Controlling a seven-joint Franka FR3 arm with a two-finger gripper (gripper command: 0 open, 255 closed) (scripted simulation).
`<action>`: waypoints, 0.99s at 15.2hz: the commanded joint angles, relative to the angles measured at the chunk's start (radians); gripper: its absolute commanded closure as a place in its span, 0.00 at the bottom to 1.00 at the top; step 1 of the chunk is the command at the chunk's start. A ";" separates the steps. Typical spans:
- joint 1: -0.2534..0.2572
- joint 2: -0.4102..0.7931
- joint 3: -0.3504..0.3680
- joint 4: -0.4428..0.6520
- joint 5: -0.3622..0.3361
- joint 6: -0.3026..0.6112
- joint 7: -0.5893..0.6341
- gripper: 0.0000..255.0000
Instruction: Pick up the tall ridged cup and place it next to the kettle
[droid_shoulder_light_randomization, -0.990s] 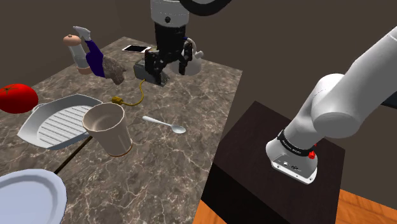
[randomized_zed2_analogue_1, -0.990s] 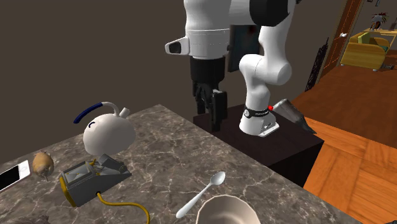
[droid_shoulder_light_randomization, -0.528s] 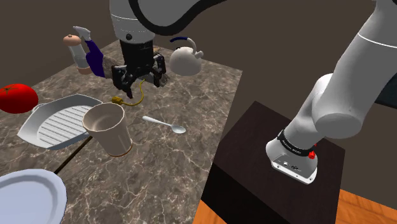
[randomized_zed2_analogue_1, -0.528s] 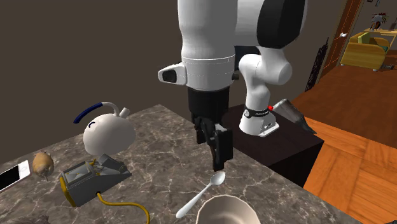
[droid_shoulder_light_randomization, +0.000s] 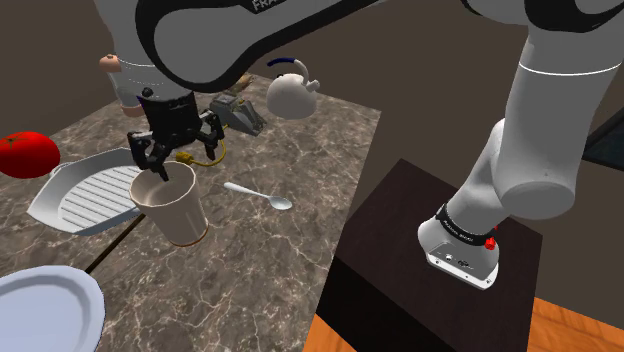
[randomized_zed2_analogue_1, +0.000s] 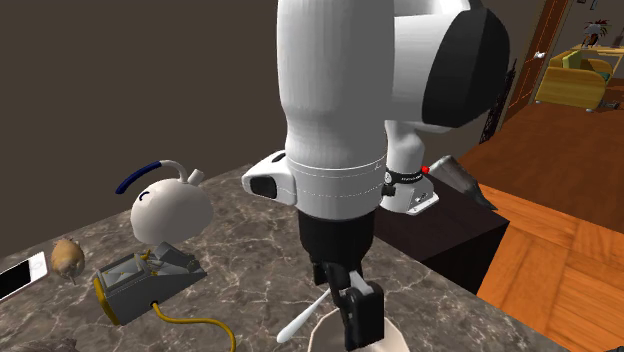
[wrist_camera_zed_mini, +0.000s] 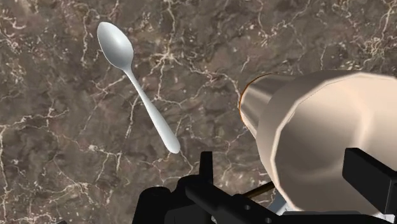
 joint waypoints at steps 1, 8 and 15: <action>0.005 0.015 -0.002 -0.004 -0.007 0.018 0.006 0.00; 0.010 0.038 -0.007 -0.034 -0.019 0.070 0.013 0.00; 0.010 0.038 -0.007 -0.034 -0.019 0.070 0.013 1.00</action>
